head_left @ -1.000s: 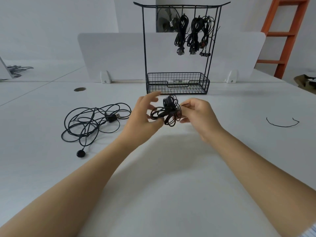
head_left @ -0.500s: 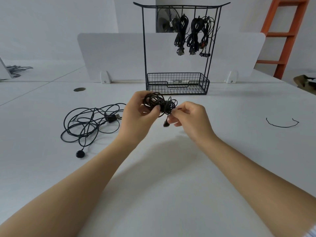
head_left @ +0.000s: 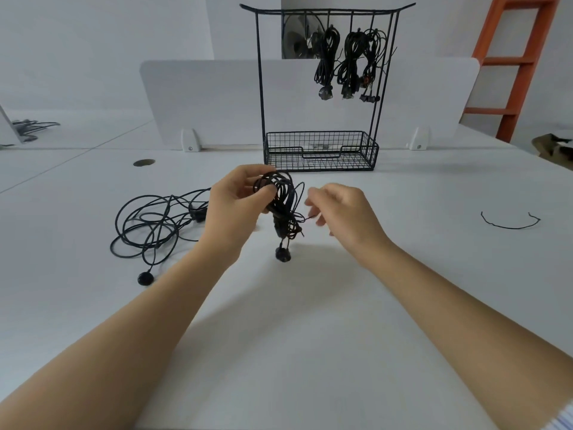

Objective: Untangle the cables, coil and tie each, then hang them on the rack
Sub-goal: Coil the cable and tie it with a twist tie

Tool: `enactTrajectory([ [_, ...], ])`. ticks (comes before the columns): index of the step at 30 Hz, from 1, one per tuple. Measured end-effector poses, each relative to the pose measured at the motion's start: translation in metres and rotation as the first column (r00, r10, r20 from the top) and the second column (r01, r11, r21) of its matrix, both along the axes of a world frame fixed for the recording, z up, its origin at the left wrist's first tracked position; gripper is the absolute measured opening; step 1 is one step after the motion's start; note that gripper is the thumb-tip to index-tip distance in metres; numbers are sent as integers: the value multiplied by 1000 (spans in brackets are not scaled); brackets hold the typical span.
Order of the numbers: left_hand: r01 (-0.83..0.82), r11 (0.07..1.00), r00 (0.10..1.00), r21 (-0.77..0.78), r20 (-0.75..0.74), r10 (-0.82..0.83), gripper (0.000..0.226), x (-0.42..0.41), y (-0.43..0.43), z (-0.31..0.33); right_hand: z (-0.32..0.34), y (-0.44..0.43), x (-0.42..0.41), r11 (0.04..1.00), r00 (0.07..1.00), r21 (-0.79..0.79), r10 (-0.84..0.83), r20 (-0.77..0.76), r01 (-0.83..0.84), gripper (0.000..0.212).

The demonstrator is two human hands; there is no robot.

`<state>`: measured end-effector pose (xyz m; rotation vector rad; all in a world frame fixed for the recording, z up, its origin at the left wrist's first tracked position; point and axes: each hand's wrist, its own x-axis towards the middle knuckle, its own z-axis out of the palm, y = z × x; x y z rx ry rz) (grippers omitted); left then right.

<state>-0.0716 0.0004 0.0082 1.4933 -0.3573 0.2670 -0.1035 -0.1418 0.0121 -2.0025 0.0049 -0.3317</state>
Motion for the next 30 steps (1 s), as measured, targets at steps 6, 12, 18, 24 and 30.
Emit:
enactTrajectory([
  [6,139,990,988,34,-66,-137,30,0,1,-1,-2,0,-1,970,967,40,236,96,-241,11],
  [12,285,958,954,40,-110,-279,22,-3,4,0,-2,-1,-2,960,973,165,212,96,-226,9],
  [18,263,954,964,140,-71,-256,27,-8,-1,4,1,-7,3,969,993,217,118,22,-120,18],
  [24,341,938,934,60,-133,-331,30,-5,3,2,0,-6,2,974,992,192,122,13,-122,25],
  [30,260,961,960,95,-135,-246,26,-6,-1,3,0,-14,5,941,957,189,289,-11,-282,16],
])
